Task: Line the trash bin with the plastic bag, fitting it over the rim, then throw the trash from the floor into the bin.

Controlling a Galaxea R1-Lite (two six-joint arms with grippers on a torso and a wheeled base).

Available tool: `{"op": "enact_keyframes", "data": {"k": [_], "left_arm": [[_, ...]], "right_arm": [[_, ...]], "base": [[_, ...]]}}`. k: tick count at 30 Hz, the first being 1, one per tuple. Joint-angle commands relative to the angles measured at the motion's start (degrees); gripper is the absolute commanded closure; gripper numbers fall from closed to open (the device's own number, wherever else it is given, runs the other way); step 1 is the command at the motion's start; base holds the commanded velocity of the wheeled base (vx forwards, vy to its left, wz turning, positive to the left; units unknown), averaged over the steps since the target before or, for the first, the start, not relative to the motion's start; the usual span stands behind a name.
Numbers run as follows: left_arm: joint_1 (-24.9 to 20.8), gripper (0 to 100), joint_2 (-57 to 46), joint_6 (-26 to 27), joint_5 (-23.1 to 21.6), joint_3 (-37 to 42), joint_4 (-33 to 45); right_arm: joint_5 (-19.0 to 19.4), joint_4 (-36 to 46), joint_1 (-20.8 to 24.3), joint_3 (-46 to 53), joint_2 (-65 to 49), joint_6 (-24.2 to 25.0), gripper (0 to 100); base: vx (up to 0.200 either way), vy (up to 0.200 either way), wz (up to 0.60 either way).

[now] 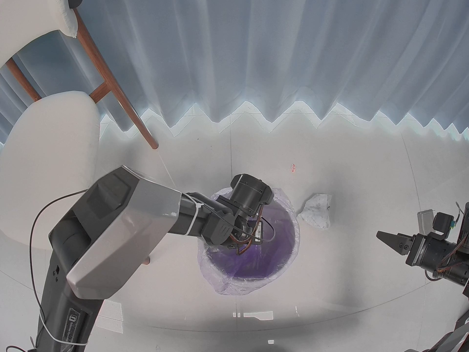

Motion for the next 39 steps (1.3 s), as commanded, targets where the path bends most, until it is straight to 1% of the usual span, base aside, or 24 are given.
{"op": "enact_keyframes", "data": {"k": [1, 2, 9, 19, 20, 28, 39], "left_arm": [[0.87, 100, 0.50, -0.07, 0.19, -0.04, 0.00], [1.48, 100, 0.24, -0.16, 0.45, -0.04, 0.00], [1.66, 100, 0.33, -0.25, 0.63, 0.31, 0.17], [1.83, 100, -0.11, 0.19, 1.51, 2.77, 0.61], [1.83, 0, -0.20, 0.28, 1.59, 3.29, 0.52], [2.36, 0, -0.82, 0.19, 1.68, 3.47, 0.35], [1.83, 0, -2.57, -0.33, 1.77, 3.38, 0.00]], "right_arm": [[0.03, -0.01, 0.01, 0.04, -0.09, 0.06, 0], [0.03, -0.01, 0.01, -0.14, -0.09, 0.50, 0], [0.03, -0.01, 0.01, -0.31, -0.09, 0.59, 0], [0.03, -0.10, 0.01, -0.40, -0.09, 0.76, 0], [0.03, -0.10, 0.01, -0.40, -0.09, 0.94, 0], [-0.06, -0.10, 0.01, -0.49, -0.18, 1.64, 0], [0.03, -0.10, 0.01, -0.22, -0.27, 1.82, 0]], "base": [[0.000, 0.000, 0.00], [0.000, 0.000, 0.00], [0.000, 0.000, 0.00], [0.000, 0.000, 0.00], [0.000, 0.000, 0.00], [0.000, 0.000, 0.00], [0.000, 0.000, 0.00]]}}
